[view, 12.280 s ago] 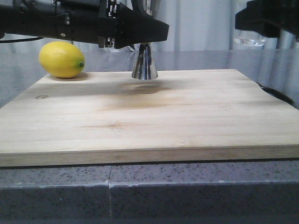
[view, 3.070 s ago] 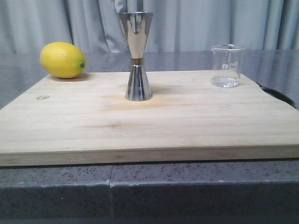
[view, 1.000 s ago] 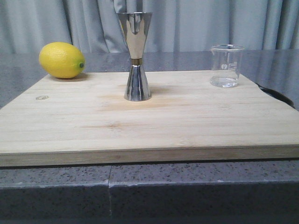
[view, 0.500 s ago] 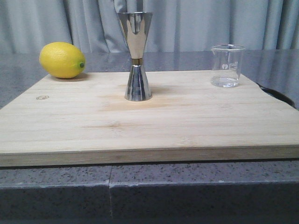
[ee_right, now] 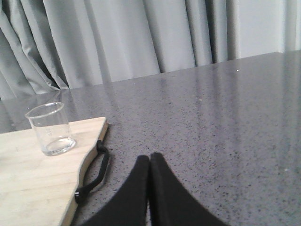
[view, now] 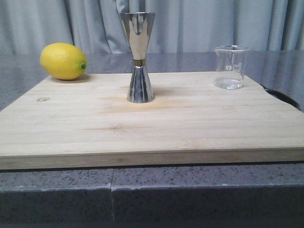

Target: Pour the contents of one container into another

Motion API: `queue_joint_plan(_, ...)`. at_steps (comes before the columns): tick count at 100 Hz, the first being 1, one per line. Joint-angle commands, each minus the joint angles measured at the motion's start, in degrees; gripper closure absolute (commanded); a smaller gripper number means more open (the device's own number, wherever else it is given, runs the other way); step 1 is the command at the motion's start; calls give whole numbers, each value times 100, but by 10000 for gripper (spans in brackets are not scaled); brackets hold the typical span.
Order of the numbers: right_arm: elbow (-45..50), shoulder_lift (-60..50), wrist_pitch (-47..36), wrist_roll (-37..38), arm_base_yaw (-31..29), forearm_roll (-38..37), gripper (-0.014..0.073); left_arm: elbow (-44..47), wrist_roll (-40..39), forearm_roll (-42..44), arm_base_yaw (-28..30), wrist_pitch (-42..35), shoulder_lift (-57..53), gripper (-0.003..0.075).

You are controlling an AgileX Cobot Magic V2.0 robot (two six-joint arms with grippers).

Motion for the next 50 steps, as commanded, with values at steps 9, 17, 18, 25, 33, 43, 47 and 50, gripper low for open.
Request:
queue_joint_plan(9, 93, -124, -535, -706, -28, 261, 665, 37, 5, -39, 30, -470, -143, 739)
queue_joint_plan(17, 93, -124, -500, -706, -28, 275, 665, 37, 5, -39, 30, -470, -143, 739)
queue_joint_plan(18, 93, -124, -500, -706, -28, 275, 665, 37, 5, -39, 30, -470, -143, 739)
queue_joint_plan(25, 93, -124, -472, -706, -28, 275, 665, 37, 5, -39, 30, -470, -143, 739)
queue_joint_plan(33, 93, -124, -472, -706, -28, 275, 665, 37, 5, -39, 30, -470, -143, 739)
queue_joint_plan(43, 93, -124, -472, -706, -28, 275, 665, 37, 5, -39, 30, -470, -143, 739)
queue_joint_plan(47, 93, -124, -472, -706, -28, 275, 665, 37, 5, -39, 30, -470, -143, 739)
queue_joint_plan(50, 93, -124, -472, -706, -28, 275, 665, 37, 5, -39, 30, -470, -143, 739)
